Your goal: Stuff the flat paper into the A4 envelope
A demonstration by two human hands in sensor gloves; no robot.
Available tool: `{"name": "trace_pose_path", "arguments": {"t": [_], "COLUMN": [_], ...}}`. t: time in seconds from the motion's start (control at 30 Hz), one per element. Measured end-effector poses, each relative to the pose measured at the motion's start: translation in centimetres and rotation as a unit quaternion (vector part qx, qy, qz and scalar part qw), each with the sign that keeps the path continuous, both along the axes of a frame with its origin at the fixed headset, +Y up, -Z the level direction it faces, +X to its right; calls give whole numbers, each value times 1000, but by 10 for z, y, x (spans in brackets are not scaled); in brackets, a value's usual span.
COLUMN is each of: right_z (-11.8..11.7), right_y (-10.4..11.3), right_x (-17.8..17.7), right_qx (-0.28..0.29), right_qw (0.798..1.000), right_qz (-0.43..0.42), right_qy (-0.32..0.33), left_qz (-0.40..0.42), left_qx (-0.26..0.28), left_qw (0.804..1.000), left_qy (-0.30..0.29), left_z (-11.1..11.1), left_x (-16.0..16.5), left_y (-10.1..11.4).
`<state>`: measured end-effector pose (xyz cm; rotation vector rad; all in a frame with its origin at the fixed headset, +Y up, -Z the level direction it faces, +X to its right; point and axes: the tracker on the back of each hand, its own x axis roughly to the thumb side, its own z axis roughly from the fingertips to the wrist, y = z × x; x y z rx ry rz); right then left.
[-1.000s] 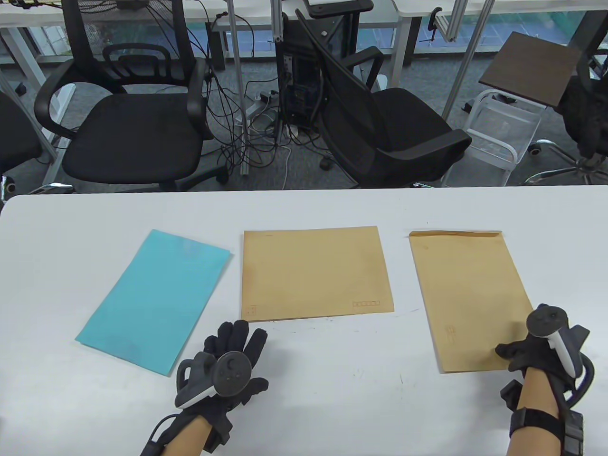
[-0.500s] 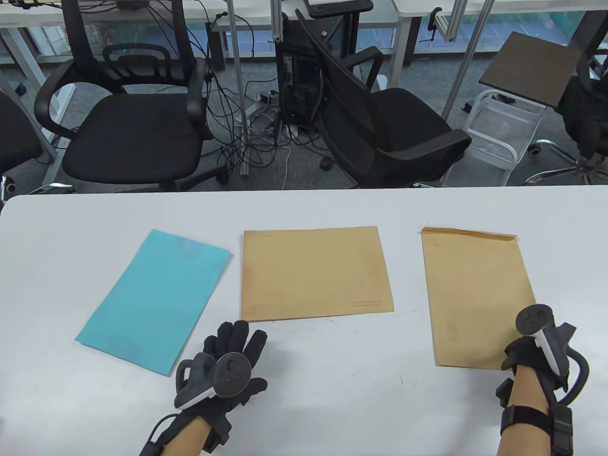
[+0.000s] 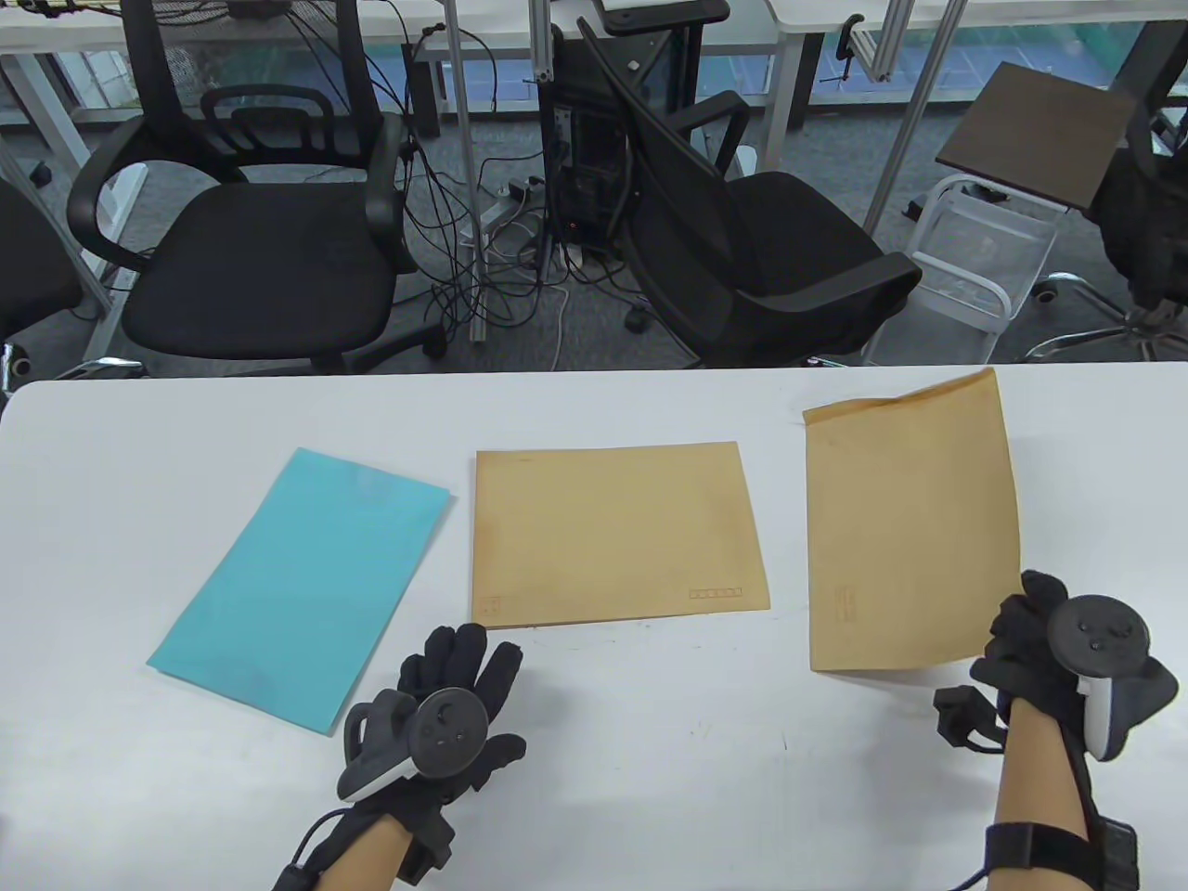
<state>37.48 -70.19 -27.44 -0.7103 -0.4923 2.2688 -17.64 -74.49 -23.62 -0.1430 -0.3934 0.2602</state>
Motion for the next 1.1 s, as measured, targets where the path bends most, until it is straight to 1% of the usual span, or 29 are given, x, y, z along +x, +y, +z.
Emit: {"name": "trace_pose_path", "arguments": {"t": [0.07, 0.2, 0.33, 0.47, 0.5, 0.57, 0.67, 0.7, 0.8, 0.83, 0.9, 0.93, 0.97, 1.0, 1.07, 1.1], "right_z": [-2, -9, -17, -27, -32, -37, -44, -46, -52, -53, -56, -56, -58, -59, -64, -66], "right_y": [6, 6, -1, -12, -18, -24, -32, -35, -46, -49, -57, -59, -62, -63, -64, -64], "right_x": [-11, -34, -55, -71, -77, -83, -92, -95, -103, -105, -111, -113, -118, -120, -131, -135], "right_qx": [55, 116, 148, 157, 147, 128, 98, 82, 31, 17, -31, -40, -71, -86, -145, -164], "right_qw": [998, 990, 975, 955, 945, 930, 914, 907, 879, 875, 860, 856, 843, 837, 817, 812], "right_qz": [-31, -59, -141, -196, -219, -246, -265, -272, -295, -296, -291, -291, -289, -287, -259, -245], "right_qy": [14, 52, 89, 158, 192, 240, 292, 310, 372, 383, 417, 425, 448, 458, 494, 504], "left_qz": [2, 8, 5, -30, -32, -28, -24, -21, -11, -8, 3, 6, 7, 7, 7, 8], "left_qx": [4, 12, 22, 45, 49, 51, 63, 65, 78, 83, 92, 92, 92, 91, 86, 83], "left_qw": [1000, 1000, 1000, 998, 998, 998, 998, 998, 997, 997, 996, 996, 996, 996, 996, 996], "left_qy": [-2, -8, -12, -17, -18, -18, -18, -18, -6, -2, 7, 8, 10, 11, 15, 16], "left_z": [1, 4, 7, 10, 10, 11, 13, 14, 15, 15, 15, 15, 15, 15, 14, 14], "left_x": [0, 0, 0, 2, 2, 3, 2, 1, -5, -6, -10, -10, -11, -12, -13, -13], "left_y": [1, 5, 6, 9, 10, 11, 13, 14, 16, 17, 19, 19, 20, 20, 18, 18]}}
